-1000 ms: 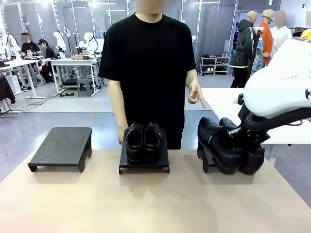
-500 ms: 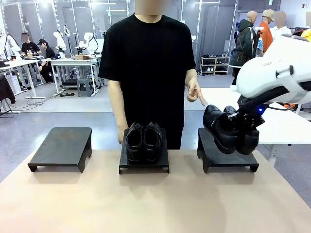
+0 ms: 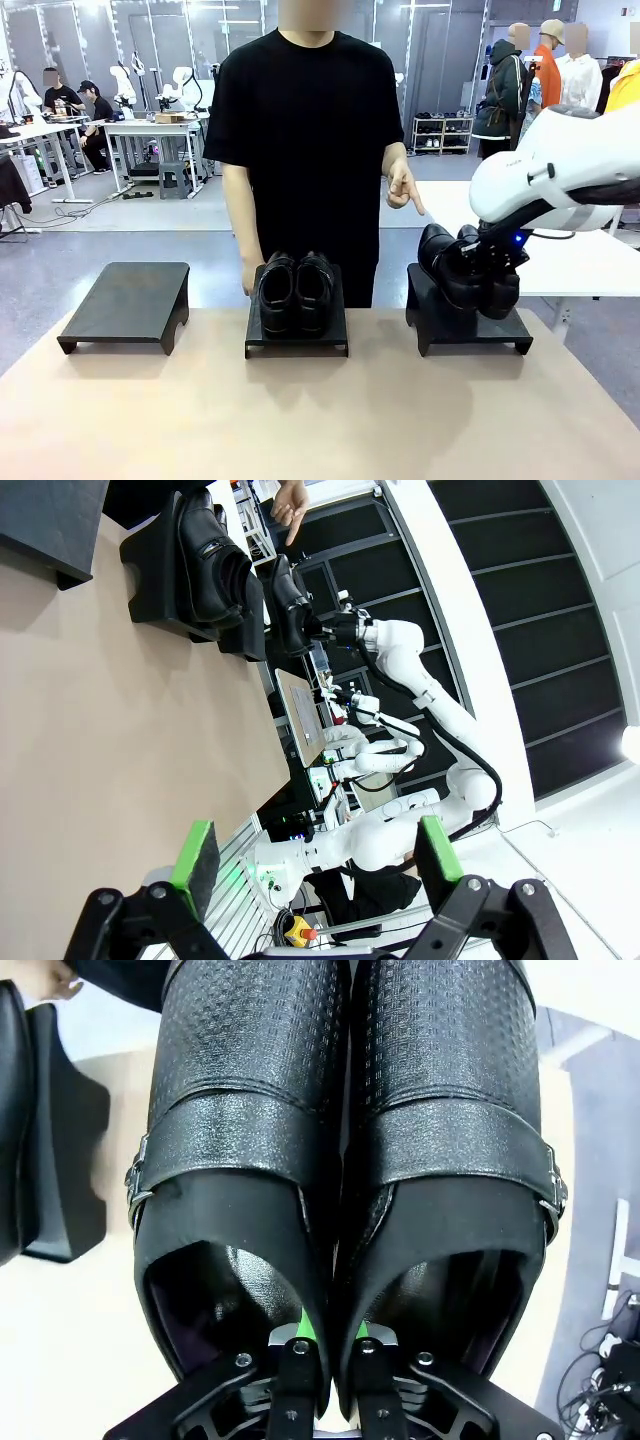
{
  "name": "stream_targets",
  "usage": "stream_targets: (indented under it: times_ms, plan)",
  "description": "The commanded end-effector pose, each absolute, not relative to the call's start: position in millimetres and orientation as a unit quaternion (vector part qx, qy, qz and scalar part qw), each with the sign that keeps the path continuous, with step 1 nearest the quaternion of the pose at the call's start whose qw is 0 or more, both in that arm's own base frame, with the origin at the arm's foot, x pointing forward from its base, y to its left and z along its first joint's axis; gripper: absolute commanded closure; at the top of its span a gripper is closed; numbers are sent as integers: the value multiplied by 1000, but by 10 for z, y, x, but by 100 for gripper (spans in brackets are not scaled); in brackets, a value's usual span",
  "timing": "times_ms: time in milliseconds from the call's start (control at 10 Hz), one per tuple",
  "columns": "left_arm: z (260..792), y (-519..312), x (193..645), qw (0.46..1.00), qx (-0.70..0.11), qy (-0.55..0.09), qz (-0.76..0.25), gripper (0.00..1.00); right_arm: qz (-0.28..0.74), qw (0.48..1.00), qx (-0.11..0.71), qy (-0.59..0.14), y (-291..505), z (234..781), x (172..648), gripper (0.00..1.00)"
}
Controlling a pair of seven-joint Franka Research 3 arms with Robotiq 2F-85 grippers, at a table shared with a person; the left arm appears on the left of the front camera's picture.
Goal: Place the shoes on the stand as instructed by the person.
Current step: Pick up another pair of Shoes and place it on the Shoes Stand indicated by the person.
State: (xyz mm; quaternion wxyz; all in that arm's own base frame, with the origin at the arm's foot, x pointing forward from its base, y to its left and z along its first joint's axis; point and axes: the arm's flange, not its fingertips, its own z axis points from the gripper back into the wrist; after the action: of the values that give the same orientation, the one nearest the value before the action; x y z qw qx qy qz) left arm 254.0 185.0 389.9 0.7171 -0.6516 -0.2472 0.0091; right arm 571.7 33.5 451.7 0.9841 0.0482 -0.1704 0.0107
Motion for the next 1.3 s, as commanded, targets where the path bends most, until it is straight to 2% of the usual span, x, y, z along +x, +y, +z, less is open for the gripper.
stream_targets:
  times_ms: [0,900,1000,1100,1200]
  plan:
    - [3917,1851,2542,715,-652,-253,5,0,6,983,33,-180,260,4448,5956,91]
    - [3917,1851,2542,715,-652,-253,5,0,-3,988,33,-153,237,4055,6125,91]
    - [3917,1851,2542,715,-652,-253,5,0,-6,987,35,-155,250,4039,6123,87]
    - [3917,1851,2542,715,-652,-253,5,0,-13,987,33,-155,258,4020,6131,77]
    - [3917,1851,2542,715,-652,-253,5,0,-12,988,32,-153,269,4007,6128,62]
